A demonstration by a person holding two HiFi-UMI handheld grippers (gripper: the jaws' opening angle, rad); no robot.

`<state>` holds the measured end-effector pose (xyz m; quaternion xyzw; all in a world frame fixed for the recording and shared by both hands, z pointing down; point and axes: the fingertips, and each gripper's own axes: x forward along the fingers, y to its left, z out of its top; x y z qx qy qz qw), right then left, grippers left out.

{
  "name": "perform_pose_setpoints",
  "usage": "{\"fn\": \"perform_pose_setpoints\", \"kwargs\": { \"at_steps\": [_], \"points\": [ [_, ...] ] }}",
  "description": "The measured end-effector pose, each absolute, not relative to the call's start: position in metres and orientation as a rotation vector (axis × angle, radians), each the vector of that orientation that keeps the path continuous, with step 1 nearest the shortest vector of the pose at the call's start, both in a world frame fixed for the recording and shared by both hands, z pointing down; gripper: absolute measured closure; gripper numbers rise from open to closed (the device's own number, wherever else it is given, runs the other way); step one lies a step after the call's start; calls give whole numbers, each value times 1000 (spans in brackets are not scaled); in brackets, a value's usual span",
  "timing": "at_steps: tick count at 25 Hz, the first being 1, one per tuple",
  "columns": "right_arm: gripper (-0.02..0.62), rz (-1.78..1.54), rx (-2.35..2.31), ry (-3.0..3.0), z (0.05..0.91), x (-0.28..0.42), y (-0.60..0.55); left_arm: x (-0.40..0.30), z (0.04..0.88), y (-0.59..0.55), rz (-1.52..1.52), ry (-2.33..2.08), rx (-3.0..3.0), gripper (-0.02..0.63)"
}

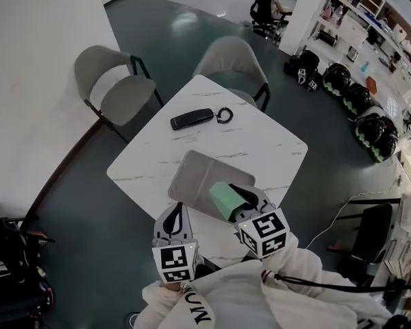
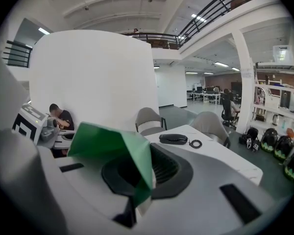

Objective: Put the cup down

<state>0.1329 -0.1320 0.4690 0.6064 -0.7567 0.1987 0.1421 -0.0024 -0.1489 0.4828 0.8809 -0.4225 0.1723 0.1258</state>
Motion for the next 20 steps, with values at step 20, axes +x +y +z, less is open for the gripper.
{"fn": "perform_pose_setpoints", "kwargs": {
  "at_steps": [20],
  "points": [
    [581,572,1360,-2096,570,140,-214,-8,551,-182,482,-1370,2343,597]
  ]
}}
